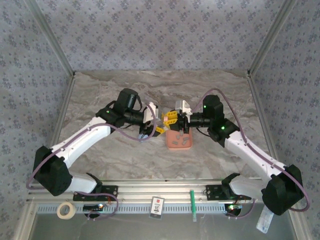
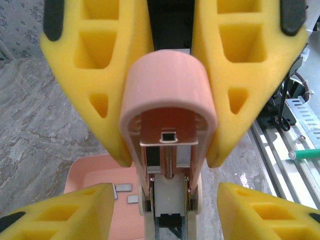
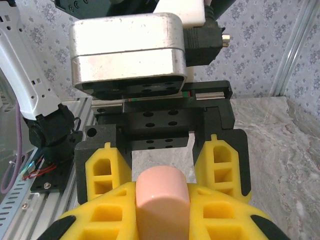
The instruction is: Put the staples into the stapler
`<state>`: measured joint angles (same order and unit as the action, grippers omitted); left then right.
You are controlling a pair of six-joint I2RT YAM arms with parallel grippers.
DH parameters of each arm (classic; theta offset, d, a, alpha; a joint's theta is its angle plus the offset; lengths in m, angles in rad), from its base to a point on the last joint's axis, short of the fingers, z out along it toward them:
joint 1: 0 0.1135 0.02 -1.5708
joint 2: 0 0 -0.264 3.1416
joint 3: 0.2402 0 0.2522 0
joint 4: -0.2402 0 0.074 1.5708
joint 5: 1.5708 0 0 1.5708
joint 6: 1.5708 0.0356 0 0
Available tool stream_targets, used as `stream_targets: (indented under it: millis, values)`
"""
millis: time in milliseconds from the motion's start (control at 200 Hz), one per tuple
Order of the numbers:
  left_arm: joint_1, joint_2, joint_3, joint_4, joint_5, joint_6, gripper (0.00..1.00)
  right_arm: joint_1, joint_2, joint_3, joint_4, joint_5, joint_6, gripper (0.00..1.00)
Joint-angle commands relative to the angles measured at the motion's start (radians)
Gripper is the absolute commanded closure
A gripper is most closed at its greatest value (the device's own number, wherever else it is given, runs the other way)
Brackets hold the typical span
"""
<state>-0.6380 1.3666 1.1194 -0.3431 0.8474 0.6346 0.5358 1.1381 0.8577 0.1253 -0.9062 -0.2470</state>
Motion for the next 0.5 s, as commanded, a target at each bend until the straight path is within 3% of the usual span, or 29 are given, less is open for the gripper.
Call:
stream_targets:
  millis: [0,245,495]
  values:
    - [-0.009,0.012,0.043,0.015,0.035,0.002,0.45,0.007,0.006,0.04,0.027,-0.025,0.011,0.88]
    - [-0.02,0.029,0.049,0.022,0.036,-0.001,0.49,0.009,0.007,0.04,0.04,-0.028,0.018,0.88]
    - [-0.023,0.028,0.051,0.02,0.031,-0.008,0.71,0.006,0.002,0.033,0.031,-0.02,0.011,0.87]
